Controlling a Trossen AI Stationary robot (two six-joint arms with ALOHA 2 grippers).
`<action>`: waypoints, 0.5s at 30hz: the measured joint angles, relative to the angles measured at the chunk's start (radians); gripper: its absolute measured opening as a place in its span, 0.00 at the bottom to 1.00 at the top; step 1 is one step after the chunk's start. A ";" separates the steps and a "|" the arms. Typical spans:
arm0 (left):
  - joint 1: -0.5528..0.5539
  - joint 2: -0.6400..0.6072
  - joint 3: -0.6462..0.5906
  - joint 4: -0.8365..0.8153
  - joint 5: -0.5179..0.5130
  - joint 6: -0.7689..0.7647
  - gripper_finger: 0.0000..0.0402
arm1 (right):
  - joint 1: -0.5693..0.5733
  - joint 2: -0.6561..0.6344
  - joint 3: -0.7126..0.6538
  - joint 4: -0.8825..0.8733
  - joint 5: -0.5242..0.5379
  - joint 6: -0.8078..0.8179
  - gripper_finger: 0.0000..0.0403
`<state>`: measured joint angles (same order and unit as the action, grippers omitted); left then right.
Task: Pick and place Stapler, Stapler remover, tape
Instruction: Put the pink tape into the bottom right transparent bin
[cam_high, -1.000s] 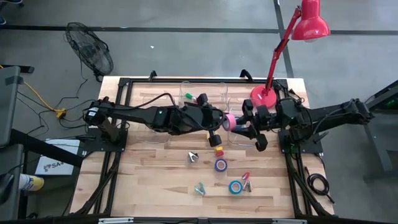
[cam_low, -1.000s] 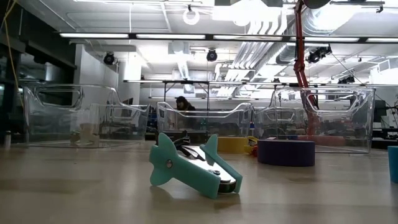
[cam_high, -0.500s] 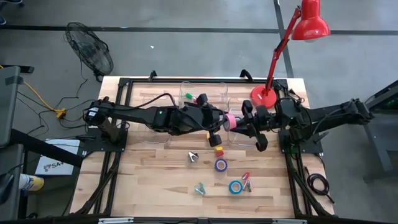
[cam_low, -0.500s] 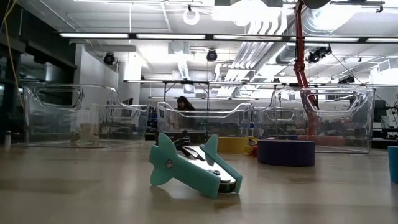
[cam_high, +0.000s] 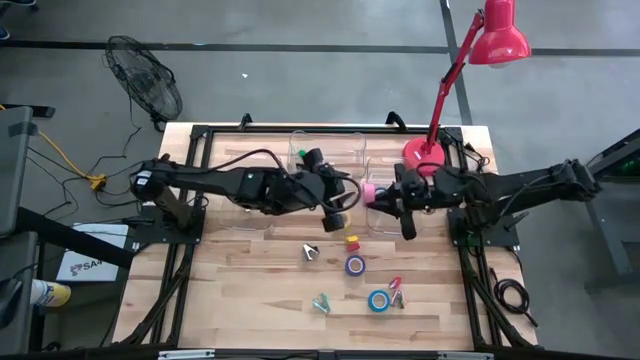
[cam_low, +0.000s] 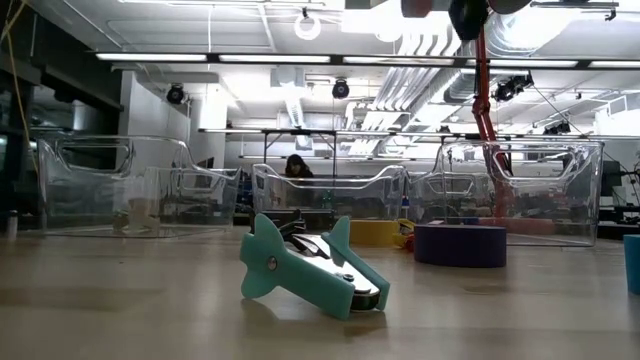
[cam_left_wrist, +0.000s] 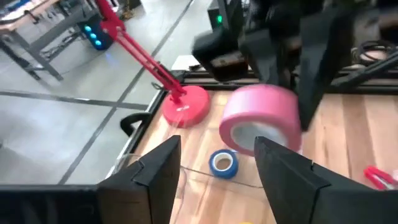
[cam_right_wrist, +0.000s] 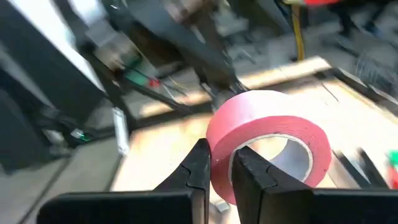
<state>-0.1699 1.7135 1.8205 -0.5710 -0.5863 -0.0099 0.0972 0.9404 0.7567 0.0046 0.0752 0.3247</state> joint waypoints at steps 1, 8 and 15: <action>0.000 -0.006 0.001 -0.021 -0.006 -0.010 0.50 | -0.013 -0.003 0.000 -0.042 0.005 0.019 0.08; 0.000 -0.053 -0.001 -0.203 -0.048 -0.122 0.50 | -0.159 -0.011 0.000 -0.319 -0.008 0.145 0.08; 0.000 -0.054 0.000 -0.272 -0.057 -0.164 0.50 | -0.336 0.035 0.000 -0.480 -0.182 0.139 0.08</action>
<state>-0.1699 1.6594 1.8202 -0.8433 -0.6434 -0.1738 -0.2384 0.9756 0.7563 -0.4752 -0.1071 0.4642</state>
